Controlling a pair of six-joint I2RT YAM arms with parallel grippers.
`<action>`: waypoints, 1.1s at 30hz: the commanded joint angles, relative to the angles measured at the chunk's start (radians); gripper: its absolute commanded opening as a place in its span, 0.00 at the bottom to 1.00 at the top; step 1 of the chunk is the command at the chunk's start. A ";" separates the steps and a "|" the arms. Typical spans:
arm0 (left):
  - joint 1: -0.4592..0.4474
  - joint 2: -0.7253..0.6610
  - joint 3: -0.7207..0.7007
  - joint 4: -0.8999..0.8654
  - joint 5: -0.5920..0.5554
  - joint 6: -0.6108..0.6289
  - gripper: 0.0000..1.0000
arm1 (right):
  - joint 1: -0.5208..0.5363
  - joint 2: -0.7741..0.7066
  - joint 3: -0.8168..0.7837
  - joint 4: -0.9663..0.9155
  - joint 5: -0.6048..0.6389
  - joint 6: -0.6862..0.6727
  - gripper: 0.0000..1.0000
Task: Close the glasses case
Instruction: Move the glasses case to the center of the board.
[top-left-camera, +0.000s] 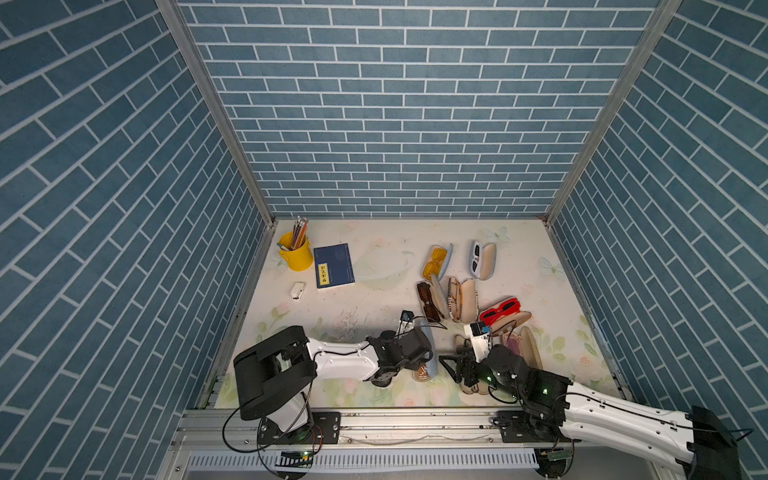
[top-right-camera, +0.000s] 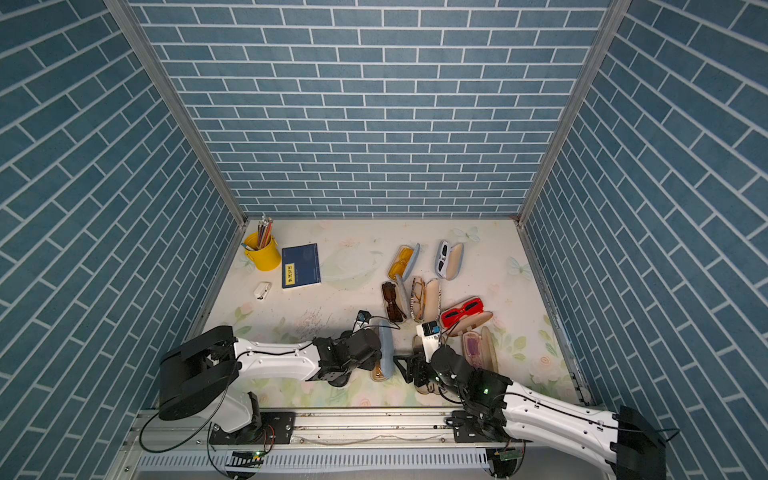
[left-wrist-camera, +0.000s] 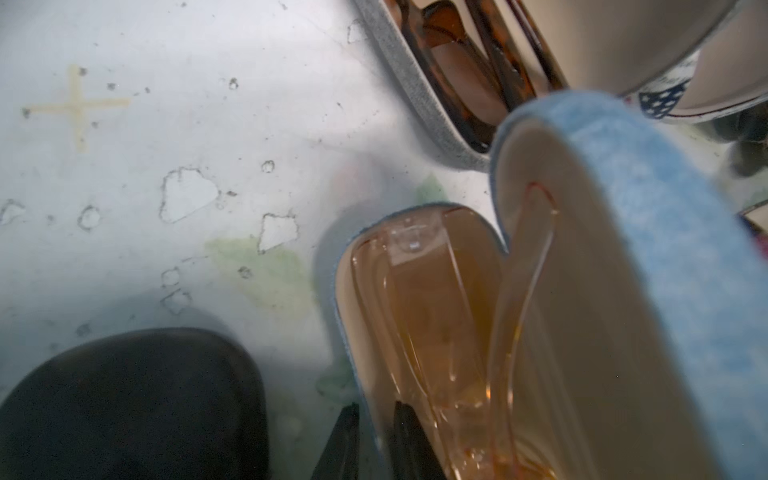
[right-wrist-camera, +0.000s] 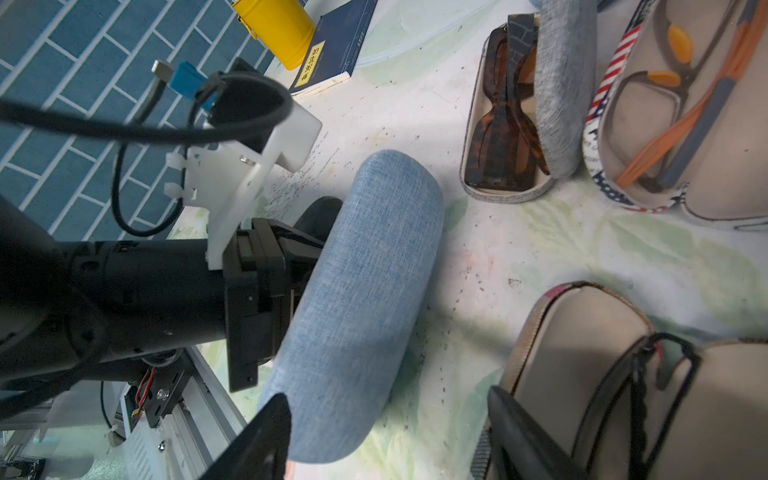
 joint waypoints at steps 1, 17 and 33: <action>0.009 -0.031 -0.044 -0.019 -0.005 -0.027 0.18 | 0.011 0.030 0.032 0.049 -0.001 0.010 0.73; 0.009 -0.114 -0.108 -0.004 -0.015 -0.050 0.17 | 0.073 0.208 0.082 0.176 0.017 0.018 0.72; 0.009 -0.155 -0.154 0.037 -0.015 -0.076 0.16 | 0.084 0.339 0.110 0.300 0.015 0.037 0.68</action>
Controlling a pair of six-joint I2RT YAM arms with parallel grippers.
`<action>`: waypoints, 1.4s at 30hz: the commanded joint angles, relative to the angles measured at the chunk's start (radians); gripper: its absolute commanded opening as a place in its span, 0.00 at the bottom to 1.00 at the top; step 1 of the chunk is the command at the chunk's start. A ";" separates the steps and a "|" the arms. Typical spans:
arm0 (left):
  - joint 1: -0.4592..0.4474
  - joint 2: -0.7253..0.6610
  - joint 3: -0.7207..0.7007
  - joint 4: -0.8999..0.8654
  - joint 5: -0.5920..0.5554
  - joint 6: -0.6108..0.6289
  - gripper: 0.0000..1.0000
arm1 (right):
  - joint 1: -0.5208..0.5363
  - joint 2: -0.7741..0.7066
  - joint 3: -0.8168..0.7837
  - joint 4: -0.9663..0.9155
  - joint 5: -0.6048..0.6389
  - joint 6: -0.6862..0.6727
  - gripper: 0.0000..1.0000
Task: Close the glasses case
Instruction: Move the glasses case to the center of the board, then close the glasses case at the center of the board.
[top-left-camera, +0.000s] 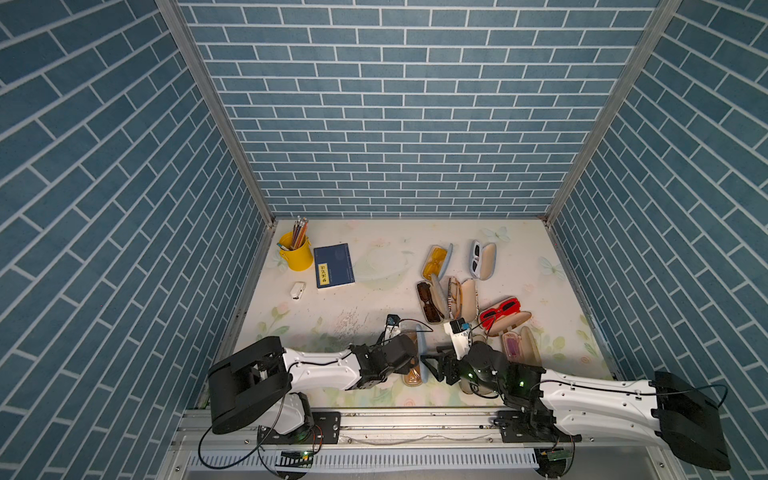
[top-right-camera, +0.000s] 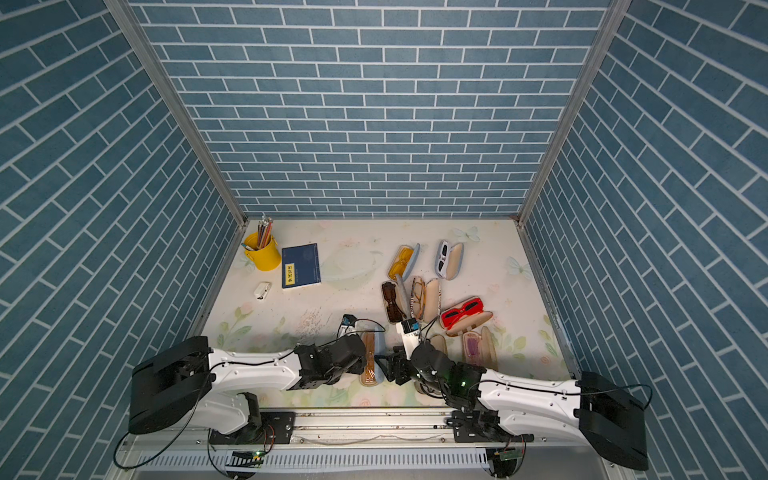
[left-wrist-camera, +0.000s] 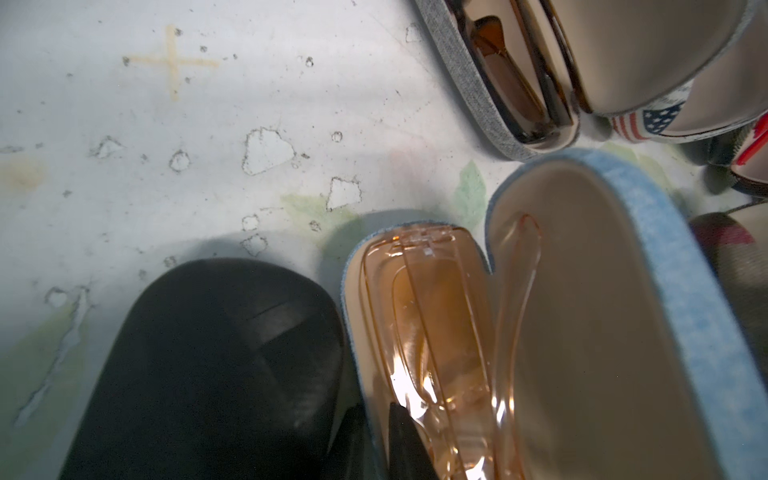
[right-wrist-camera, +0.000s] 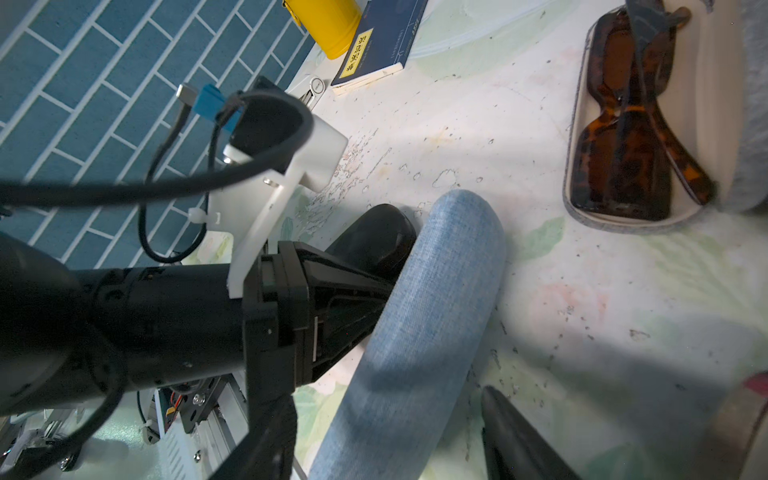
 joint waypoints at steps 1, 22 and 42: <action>0.007 -0.021 -0.017 -0.015 -0.013 -0.012 0.16 | 0.009 0.030 0.026 0.038 0.018 0.020 0.68; 0.005 -0.054 -0.057 -0.008 -0.018 -0.031 0.15 | 0.008 0.198 0.086 0.114 -0.011 0.011 0.66; 0.003 -0.073 -0.091 0.033 -0.013 -0.071 0.15 | 0.008 0.100 0.021 0.121 0.027 0.029 0.46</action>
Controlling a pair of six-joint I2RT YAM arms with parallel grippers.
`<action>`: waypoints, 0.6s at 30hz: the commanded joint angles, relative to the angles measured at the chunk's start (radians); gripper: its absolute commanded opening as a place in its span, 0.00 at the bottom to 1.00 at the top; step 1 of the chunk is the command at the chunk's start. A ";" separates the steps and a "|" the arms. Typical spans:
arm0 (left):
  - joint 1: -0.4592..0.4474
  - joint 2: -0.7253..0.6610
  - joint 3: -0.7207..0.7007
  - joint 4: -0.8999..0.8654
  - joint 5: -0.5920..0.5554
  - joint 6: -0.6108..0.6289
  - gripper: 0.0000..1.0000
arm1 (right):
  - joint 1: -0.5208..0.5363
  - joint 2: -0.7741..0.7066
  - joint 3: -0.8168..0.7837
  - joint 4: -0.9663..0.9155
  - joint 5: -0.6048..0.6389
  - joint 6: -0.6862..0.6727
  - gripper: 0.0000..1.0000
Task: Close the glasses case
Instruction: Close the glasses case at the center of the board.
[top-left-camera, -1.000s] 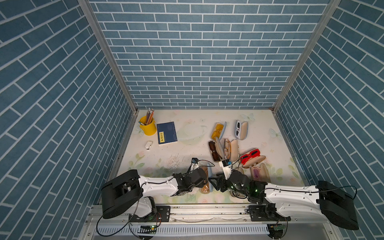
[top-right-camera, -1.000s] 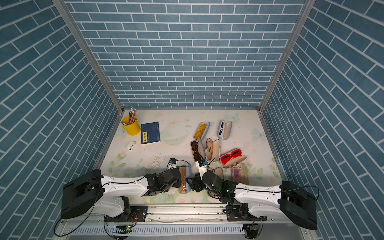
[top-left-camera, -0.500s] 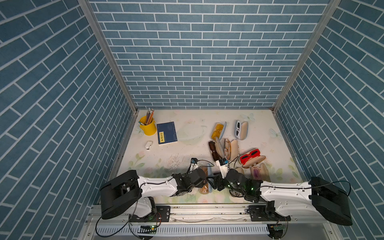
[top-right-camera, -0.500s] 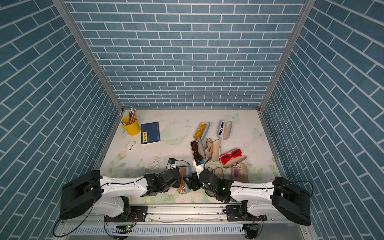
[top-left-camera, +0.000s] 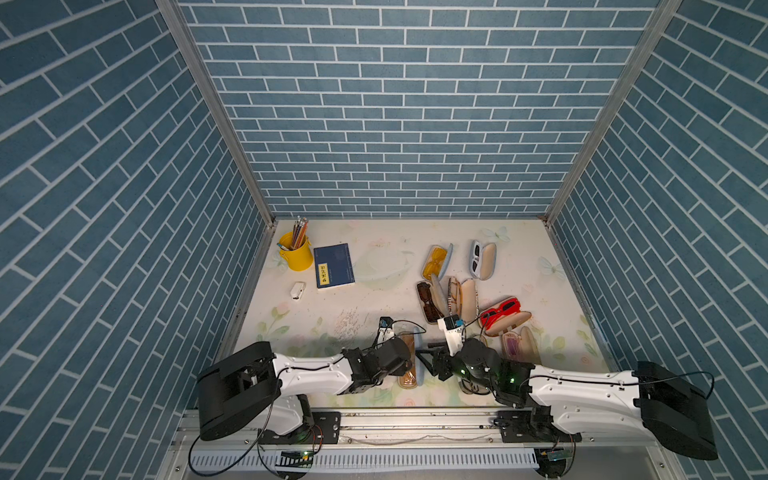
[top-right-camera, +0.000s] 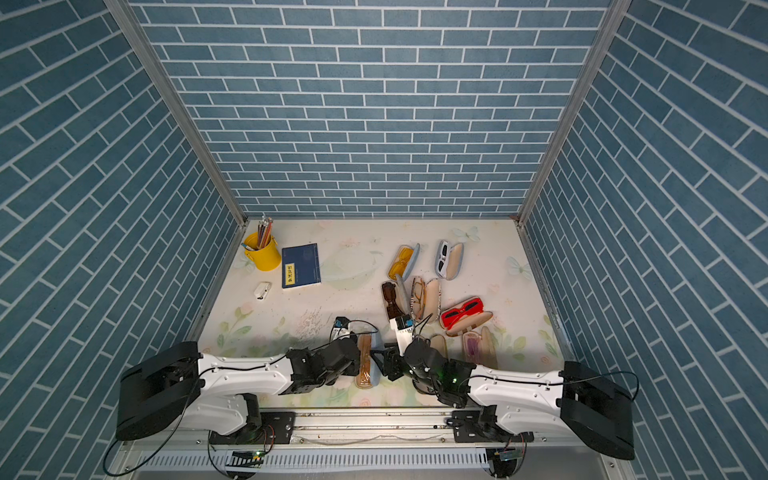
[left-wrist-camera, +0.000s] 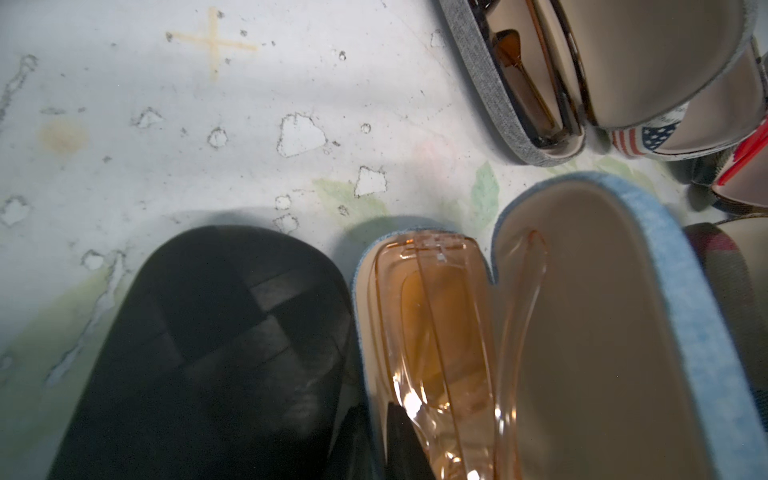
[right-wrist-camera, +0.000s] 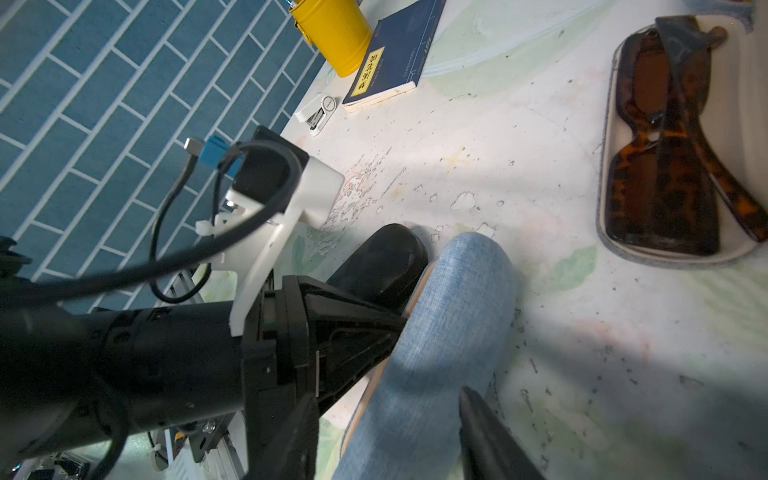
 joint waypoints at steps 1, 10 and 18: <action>0.002 -0.011 -0.022 -0.005 -0.014 -0.014 0.15 | 0.004 0.006 -0.012 0.023 0.011 0.018 0.44; -0.007 -0.010 -0.024 0.001 -0.019 -0.024 0.15 | 0.005 0.076 -0.002 0.093 -0.025 0.020 0.40; -0.012 -0.016 -0.028 0.003 -0.022 -0.031 0.15 | 0.005 0.101 -0.006 0.109 -0.030 0.024 0.35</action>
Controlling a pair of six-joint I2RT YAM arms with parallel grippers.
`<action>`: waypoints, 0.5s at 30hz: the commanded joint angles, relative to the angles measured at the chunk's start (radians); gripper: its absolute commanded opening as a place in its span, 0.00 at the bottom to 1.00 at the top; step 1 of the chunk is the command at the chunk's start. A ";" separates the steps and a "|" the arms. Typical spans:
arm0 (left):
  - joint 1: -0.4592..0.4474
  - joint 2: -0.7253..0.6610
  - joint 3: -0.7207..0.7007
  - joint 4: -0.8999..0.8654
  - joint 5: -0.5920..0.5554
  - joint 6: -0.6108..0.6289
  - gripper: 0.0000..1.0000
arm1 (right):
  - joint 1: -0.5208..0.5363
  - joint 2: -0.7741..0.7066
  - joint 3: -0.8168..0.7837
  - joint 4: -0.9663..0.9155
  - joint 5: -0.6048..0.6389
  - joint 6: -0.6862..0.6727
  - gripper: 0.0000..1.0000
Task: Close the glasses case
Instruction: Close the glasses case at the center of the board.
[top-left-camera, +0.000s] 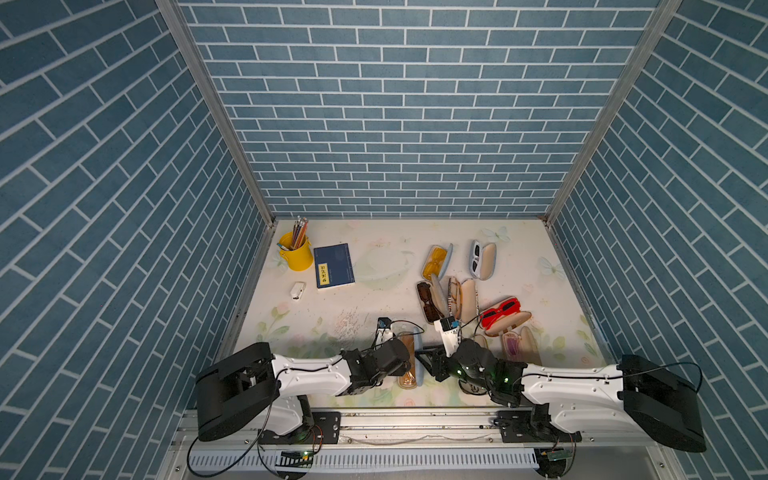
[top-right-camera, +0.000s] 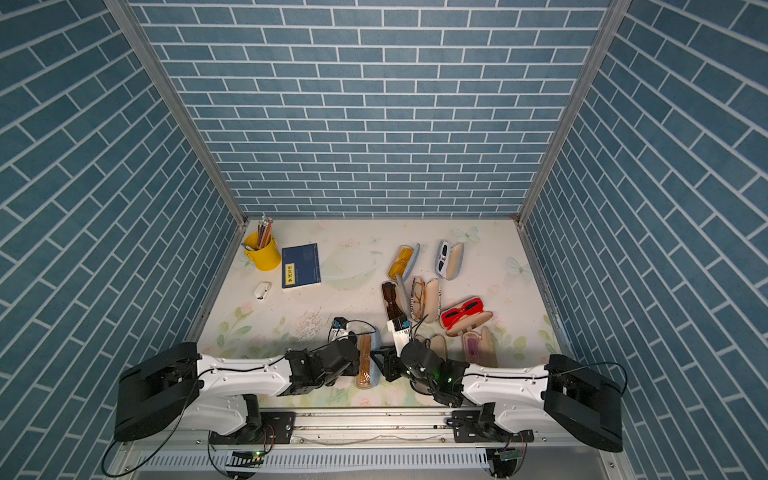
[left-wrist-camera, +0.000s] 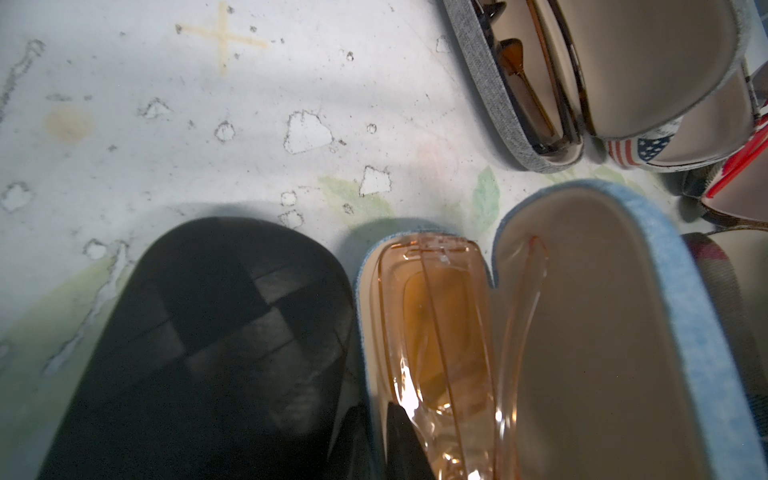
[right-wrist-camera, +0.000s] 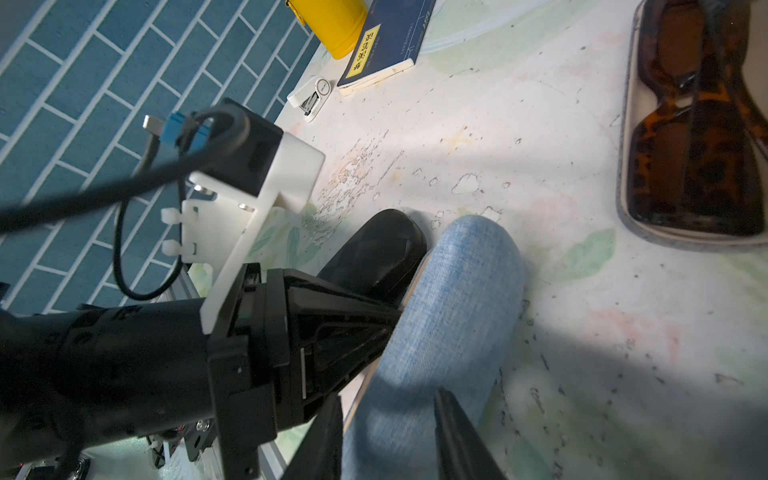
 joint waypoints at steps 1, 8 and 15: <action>-0.003 -0.013 -0.017 -0.011 -0.016 -0.005 0.15 | 0.005 0.013 -0.003 0.034 -0.007 0.010 0.34; -0.007 -0.012 -0.019 -0.008 -0.020 -0.008 0.15 | 0.005 0.031 -0.005 0.043 -0.004 0.009 0.33; -0.006 -0.008 -0.020 0.001 -0.019 -0.010 0.15 | 0.005 0.046 -0.003 0.044 -0.002 0.007 0.30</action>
